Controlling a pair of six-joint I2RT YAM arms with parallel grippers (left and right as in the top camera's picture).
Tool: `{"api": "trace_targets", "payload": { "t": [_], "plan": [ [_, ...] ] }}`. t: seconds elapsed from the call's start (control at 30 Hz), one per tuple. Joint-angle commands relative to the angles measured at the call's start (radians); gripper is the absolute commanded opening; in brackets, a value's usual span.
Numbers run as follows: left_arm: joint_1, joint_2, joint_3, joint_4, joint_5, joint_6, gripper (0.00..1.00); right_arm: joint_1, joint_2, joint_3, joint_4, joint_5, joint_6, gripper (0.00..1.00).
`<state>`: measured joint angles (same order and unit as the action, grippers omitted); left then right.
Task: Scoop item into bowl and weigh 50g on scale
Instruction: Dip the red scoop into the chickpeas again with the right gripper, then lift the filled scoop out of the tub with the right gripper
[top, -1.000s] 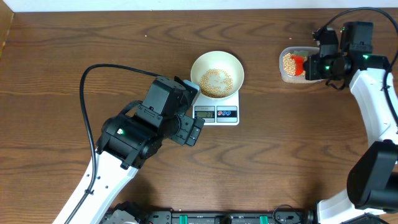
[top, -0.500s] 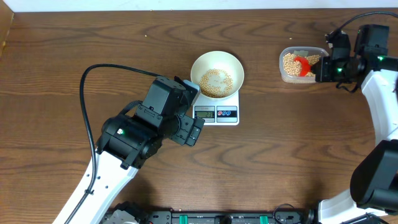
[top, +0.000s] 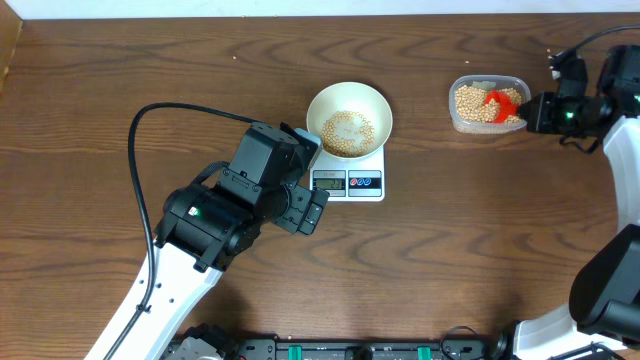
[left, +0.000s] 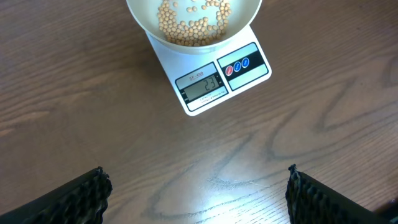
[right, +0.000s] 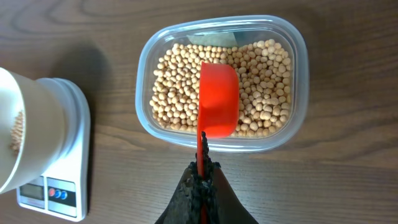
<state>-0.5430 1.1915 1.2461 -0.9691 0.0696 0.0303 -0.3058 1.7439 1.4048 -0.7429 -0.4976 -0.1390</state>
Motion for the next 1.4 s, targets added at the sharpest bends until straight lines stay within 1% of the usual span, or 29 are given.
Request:
{"api": "trace_targets", "payload": {
  "t": [0.0, 0.1, 0.27, 0.57, 0.67, 0.73, 1.13, 1.37],
  "plan": [
    [0.006, 0.005, 0.026, -0.002, 0.002, 0.007, 0.92, -0.029, 0.011, -0.002, -0.001, -0.099, -0.009, 0.01],
    [0.006, 0.006, 0.026, -0.002, 0.002, 0.007, 0.92, -0.045, 0.026, -0.003, -0.002, -0.142, -0.016, 0.01],
    [0.006, 0.005, 0.026, -0.002, 0.002, 0.007, 0.92, -0.045, 0.065, -0.007, -0.005, -0.145, -0.016, 0.01],
    [0.006, 0.005, 0.026, -0.002, 0.002, 0.007, 0.92, 0.014, 0.113, -0.007, 0.014, -0.151, -0.026, 0.01],
    [0.006, 0.005, 0.026, -0.003, 0.002, 0.007, 0.92, 0.019, 0.113, -0.007, 0.026, -0.193, -0.026, 0.01],
    [0.006, 0.005, 0.026, -0.002, 0.002, 0.007, 0.92, 0.016, 0.113, -0.007, 0.032, -0.220, -0.026, 0.01],
    [0.006, 0.005, 0.026, -0.002, 0.002, 0.007, 0.92, -0.018, 0.113, -0.007, 0.034, -0.221, 0.004, 0.01],
    [0.006, 0.005, 0.026, -0.003, 0.002, 0.007, 0.92, -0.051, 0.113, -0.007, 0.028, -0.282, 0.016, 0.01]
  ]
}}
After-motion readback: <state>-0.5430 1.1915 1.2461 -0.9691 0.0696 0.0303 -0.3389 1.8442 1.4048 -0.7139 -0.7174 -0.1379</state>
